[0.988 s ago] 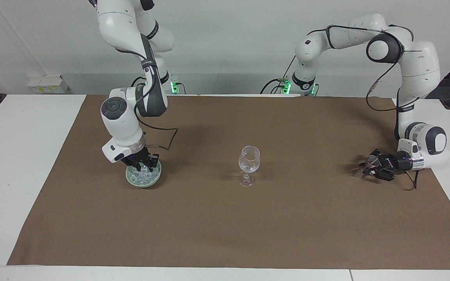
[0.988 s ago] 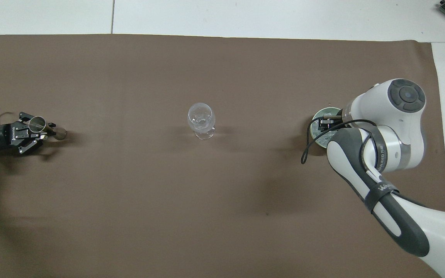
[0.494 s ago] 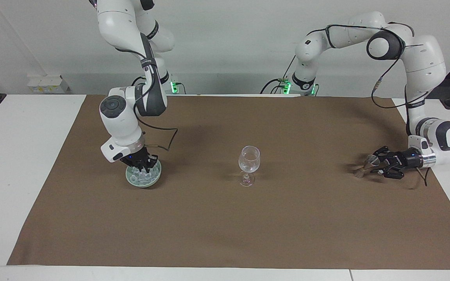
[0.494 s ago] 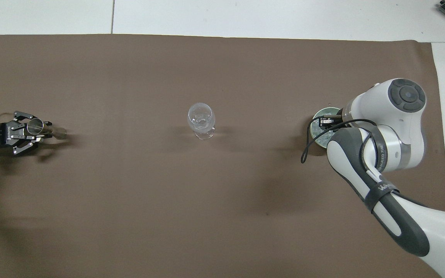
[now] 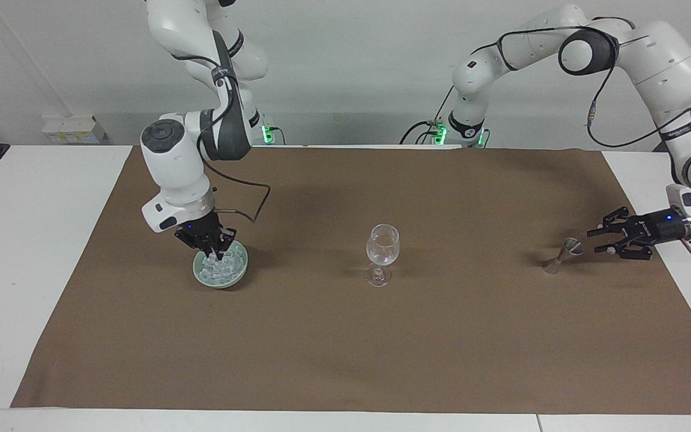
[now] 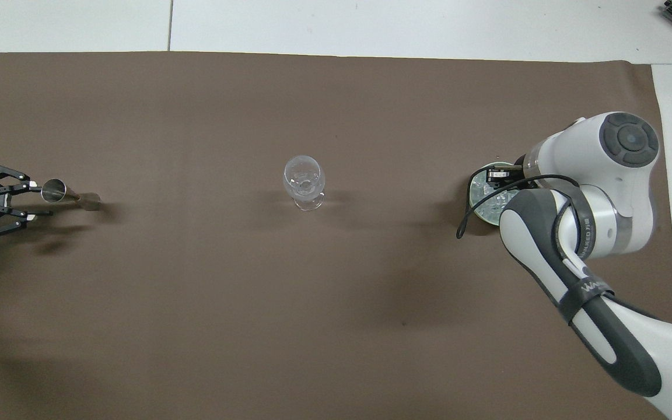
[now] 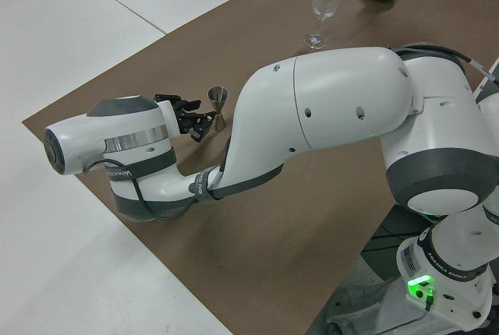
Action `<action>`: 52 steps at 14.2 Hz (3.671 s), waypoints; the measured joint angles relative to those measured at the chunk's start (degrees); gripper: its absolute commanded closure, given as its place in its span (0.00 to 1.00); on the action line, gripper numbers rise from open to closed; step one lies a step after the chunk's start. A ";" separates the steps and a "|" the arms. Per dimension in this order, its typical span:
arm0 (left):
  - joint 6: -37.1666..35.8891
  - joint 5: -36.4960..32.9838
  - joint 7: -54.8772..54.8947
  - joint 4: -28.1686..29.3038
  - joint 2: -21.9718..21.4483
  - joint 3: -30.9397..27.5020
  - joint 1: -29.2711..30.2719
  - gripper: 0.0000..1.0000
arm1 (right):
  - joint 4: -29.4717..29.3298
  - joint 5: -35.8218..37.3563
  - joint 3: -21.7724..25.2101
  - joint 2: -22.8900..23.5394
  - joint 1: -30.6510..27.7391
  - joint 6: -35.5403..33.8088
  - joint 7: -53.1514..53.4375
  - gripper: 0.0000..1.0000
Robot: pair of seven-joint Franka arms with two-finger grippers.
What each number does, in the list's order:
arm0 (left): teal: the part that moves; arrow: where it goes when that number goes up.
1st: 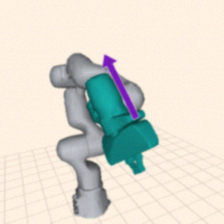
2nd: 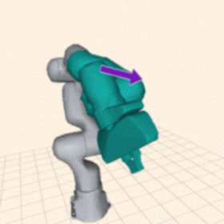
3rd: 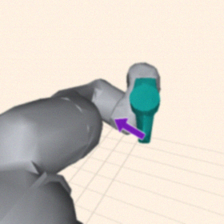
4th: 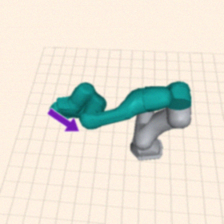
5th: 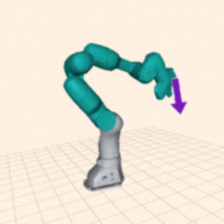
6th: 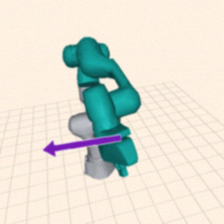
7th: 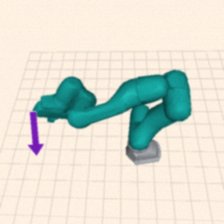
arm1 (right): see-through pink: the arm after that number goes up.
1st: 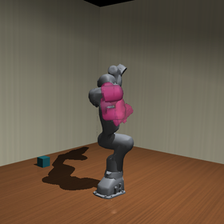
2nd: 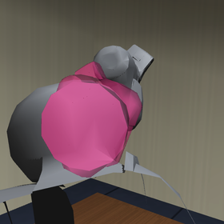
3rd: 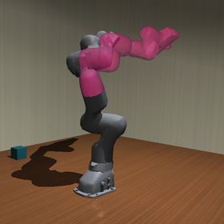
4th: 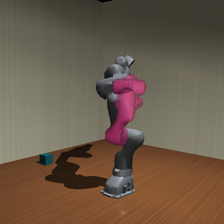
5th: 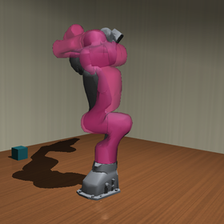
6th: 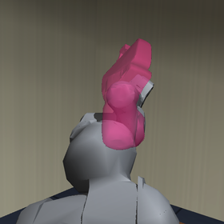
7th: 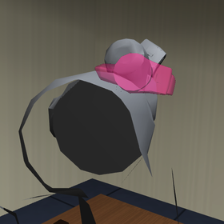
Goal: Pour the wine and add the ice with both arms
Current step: 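Lower the cup with the left gripper while the right gripper grasps the bowl, then open the left gripper and withdraw while the right gripper lifts the bowl, then tilt the green bowl over the wine glass with the right gripper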
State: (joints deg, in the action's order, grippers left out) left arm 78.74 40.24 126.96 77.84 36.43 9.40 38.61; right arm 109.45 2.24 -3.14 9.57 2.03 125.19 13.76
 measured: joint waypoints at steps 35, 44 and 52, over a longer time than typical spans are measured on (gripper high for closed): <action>15.96 -39.67 -123.91 13.07 -37.23 -1.64 -30.70 0.00 | -30.25 -2.85 -16.56 13.10 14.58 -10.01 52.10 1.00; 12.62 -39.67 -127.29 11.00 -37.43 -1.69 -30.72 0.00 | -31.34 0.55 -16.55 16.77 17.18 -9.45 52.24 1.00; 12.13 -39.68 -127.28 11.09 -35.13 -1.61 -30.78 0.00 | -31.37 1.11 -16.55 17.31 17.18 -8.98 52.24 0.69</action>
State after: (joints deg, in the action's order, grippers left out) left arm 90.87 0.56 -0.32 88.93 1.29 7.80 7.83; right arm 78.07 3.36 -19.69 26.88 19.21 116.22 66.00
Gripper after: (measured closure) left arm 0.000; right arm 0.780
